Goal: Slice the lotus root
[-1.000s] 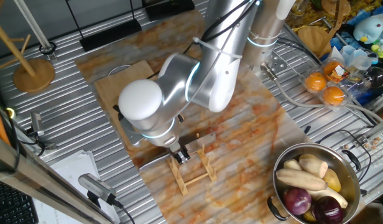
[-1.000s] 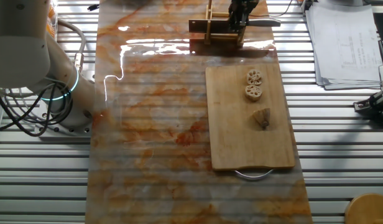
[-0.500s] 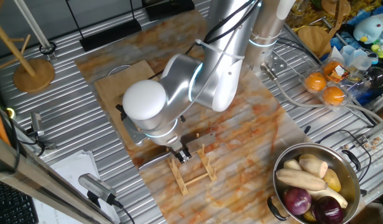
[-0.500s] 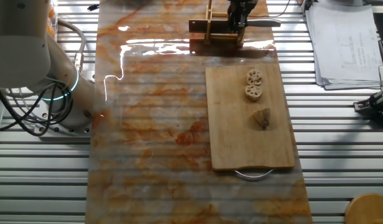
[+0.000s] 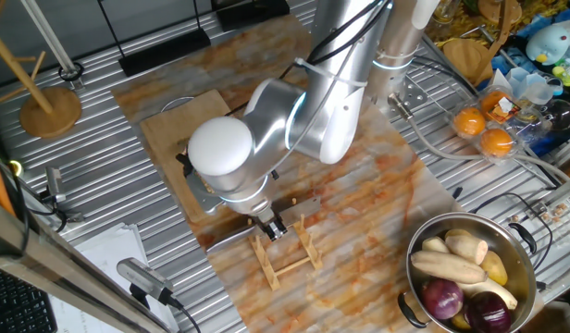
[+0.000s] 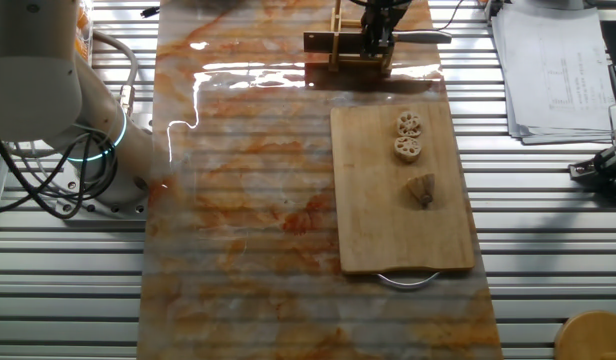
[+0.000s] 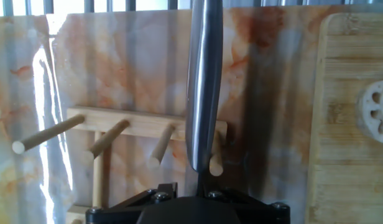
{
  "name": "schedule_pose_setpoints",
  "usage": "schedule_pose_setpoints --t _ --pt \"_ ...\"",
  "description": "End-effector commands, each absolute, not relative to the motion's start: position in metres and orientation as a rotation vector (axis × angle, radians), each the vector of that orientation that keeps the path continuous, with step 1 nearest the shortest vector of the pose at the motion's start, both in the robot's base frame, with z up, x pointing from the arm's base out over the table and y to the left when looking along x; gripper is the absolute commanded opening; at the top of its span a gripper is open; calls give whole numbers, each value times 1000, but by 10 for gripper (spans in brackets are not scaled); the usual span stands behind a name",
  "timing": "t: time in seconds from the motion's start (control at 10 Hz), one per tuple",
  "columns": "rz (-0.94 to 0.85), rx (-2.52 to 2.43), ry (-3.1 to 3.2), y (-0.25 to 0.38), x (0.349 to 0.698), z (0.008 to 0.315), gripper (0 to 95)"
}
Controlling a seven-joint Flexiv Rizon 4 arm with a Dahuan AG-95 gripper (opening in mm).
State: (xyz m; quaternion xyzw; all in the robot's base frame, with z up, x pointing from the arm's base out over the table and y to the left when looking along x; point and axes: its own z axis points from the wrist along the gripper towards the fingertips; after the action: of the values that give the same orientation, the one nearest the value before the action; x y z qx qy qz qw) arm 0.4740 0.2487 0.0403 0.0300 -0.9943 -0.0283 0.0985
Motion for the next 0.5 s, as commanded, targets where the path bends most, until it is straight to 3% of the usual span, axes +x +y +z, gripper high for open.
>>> schedule_pose_setpoints --t 0.1,0.5 --pt "-100 80 -2941 245 473 41 190" --pt "-127 71 -2950 241 469 38 190"
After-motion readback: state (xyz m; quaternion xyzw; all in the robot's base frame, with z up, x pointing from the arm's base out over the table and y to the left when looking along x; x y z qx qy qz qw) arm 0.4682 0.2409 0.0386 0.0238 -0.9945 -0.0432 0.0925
